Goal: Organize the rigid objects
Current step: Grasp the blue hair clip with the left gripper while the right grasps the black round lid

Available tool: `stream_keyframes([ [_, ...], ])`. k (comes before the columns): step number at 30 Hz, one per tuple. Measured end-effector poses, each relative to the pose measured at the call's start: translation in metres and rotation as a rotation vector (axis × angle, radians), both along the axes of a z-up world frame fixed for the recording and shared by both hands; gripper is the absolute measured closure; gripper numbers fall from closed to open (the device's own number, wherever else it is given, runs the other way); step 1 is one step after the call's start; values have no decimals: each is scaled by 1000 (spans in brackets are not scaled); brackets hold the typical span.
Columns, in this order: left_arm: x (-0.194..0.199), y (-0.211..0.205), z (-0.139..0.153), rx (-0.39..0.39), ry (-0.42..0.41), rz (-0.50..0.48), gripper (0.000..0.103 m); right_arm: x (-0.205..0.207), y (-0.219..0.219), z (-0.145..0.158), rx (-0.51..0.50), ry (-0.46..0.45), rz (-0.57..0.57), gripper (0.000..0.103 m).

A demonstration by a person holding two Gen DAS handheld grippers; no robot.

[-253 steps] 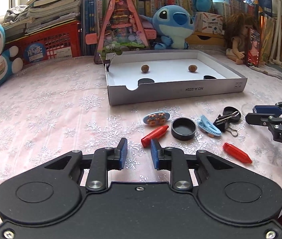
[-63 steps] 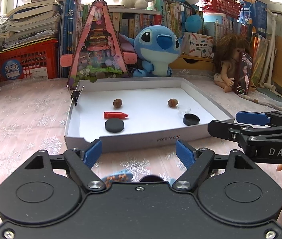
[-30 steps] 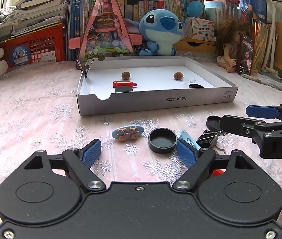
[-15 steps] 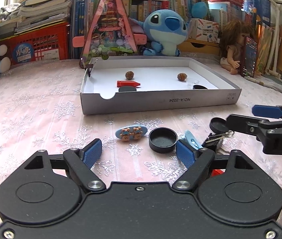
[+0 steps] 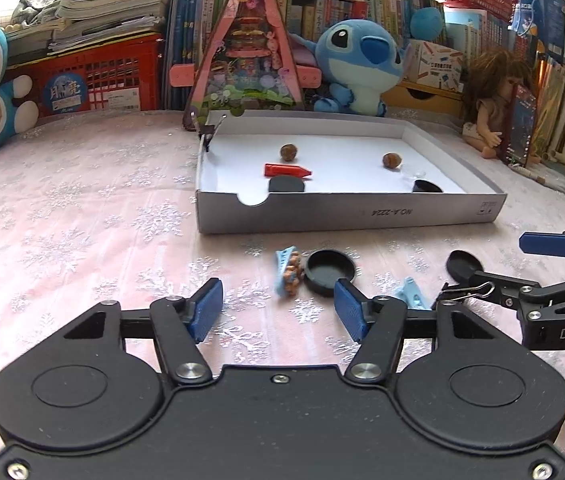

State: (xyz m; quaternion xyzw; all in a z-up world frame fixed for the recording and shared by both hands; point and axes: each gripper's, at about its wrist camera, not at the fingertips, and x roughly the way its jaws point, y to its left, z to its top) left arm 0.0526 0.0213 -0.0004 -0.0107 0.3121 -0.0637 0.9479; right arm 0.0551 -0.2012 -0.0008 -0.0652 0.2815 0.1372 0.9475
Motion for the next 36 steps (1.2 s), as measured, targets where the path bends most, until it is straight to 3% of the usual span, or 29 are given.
stream_keyframes([
  [5,4,5,0,33,-1,40,46,3,4,-1,3,17,7,10],
  [15,14,9,0,95,-11,102,58,6,7,-3,30,40,22,28],
  [20,17,16,3,80,-12,119,58,8,5,-2,51,46,17,37],
  [25,14,12,5,44,-20,64,58,8,5,-2,61,47,20,47],
  [30,20,3,3,-3,3,72,55,7,6,-3,68,50,13,52],
  [36,28,-7,-1,-6,-3,96,53,4,8,-4,54,39,14,53],
])
